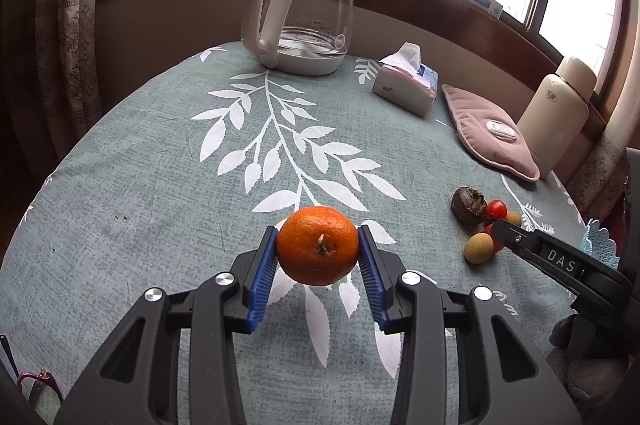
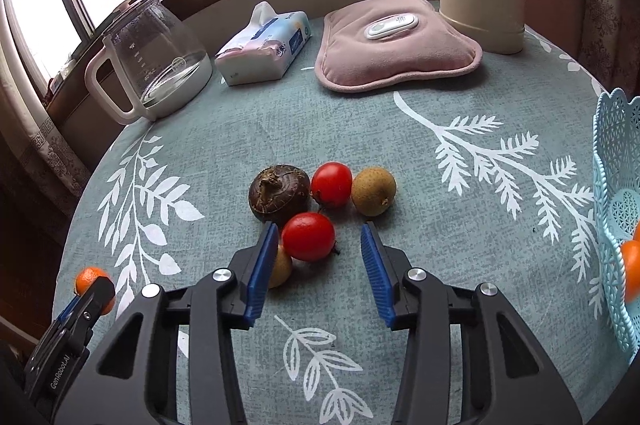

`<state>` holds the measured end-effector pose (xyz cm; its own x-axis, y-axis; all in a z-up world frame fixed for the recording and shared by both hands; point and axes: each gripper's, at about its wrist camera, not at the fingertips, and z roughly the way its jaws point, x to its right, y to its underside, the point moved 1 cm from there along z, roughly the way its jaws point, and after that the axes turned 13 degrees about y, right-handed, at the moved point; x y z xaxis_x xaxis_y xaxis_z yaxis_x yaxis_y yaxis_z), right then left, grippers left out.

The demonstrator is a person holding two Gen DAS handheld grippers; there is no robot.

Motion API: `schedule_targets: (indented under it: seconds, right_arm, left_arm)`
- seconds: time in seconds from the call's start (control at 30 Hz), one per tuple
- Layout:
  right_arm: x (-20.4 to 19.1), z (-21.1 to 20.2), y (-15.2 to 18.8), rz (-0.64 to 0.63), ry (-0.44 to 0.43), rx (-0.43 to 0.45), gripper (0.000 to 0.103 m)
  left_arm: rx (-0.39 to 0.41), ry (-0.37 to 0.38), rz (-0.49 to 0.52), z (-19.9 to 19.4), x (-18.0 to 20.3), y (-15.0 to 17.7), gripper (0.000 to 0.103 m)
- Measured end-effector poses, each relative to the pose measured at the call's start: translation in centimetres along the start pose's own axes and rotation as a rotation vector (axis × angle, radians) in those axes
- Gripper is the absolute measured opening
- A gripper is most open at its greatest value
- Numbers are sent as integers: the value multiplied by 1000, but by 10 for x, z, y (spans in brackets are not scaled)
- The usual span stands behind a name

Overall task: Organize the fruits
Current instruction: 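Close the right gripper on the red tomato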

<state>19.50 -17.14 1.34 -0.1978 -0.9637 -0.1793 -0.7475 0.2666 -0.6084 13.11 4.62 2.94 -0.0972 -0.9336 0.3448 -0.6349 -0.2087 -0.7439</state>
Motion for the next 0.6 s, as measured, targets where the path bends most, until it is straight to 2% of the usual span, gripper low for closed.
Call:
schedule_targets:
  seconds: [0.1,0.27,0.33,0.6]
  right_arm:
    - [1,8,-5,46,-40,-41,44]
    - [8,15,-8,89,-38,-57,34]
    - [10,14,-8,89,-35,-58,31]
    - [19,-4,8,57,-45,-53,29]
  left_arm:
    - [-1,0,-1,0,0,0,40]
    - [-7,8,-8,1,-1,0,40]
    - [-10,12,-11,2,-2,0,40]
    - [-13,13,-12,2,-2,1,40]
